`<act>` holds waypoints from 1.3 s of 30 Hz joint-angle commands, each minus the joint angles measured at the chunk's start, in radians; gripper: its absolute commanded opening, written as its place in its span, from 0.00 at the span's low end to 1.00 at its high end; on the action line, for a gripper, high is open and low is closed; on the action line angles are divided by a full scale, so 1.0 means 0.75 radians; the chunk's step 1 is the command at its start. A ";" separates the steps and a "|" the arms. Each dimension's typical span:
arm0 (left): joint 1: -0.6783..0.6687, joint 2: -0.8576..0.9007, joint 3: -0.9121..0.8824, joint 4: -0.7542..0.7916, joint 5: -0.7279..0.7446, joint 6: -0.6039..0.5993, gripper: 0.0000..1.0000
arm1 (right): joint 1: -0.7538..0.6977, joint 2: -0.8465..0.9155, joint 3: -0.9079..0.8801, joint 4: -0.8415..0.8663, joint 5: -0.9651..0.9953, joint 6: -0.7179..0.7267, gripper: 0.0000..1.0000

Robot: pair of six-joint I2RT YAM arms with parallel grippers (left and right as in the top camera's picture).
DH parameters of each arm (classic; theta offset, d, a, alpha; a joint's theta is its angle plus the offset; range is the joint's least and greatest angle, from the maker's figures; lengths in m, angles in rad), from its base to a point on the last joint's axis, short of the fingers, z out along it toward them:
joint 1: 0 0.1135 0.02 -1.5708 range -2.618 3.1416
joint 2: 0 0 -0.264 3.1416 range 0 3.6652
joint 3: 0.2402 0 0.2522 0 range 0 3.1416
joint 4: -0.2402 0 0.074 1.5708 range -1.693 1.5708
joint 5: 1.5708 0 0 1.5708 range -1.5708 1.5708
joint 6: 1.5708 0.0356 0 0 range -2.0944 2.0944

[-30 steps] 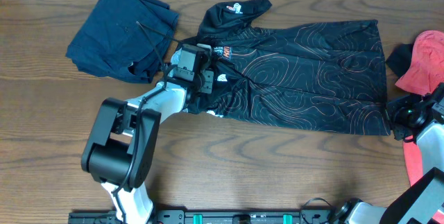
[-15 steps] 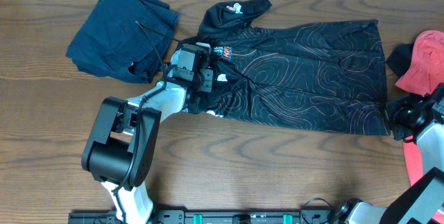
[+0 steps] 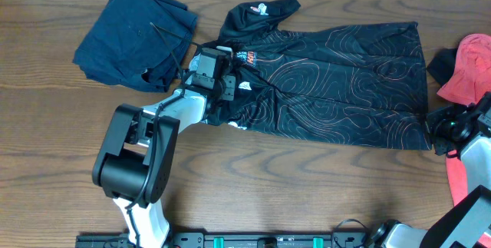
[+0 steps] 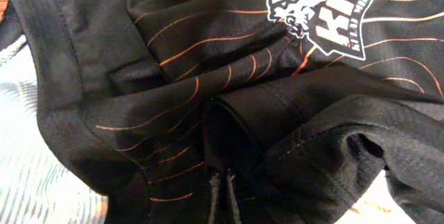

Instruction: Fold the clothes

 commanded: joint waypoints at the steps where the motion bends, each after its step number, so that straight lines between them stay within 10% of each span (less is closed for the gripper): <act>1: 0.005 -0.080 -0.002 -0.069 0.008 -0.006 0.06 | 0.013 0.007 0.012 -0.003 -0.010 0.013 0.08; 27: 0.001 -0.503 0.063 -0.221 -0.022 0.100 0.06 | 0.013 0.007 0.012 0.022 -0.009 0.013 0.10; 39: 0.001 -0.777 0.151 -0.687 -0.364 0.269 0.06 | 0.013 0.007 0.012 0.038 -0.009 0.013 0.11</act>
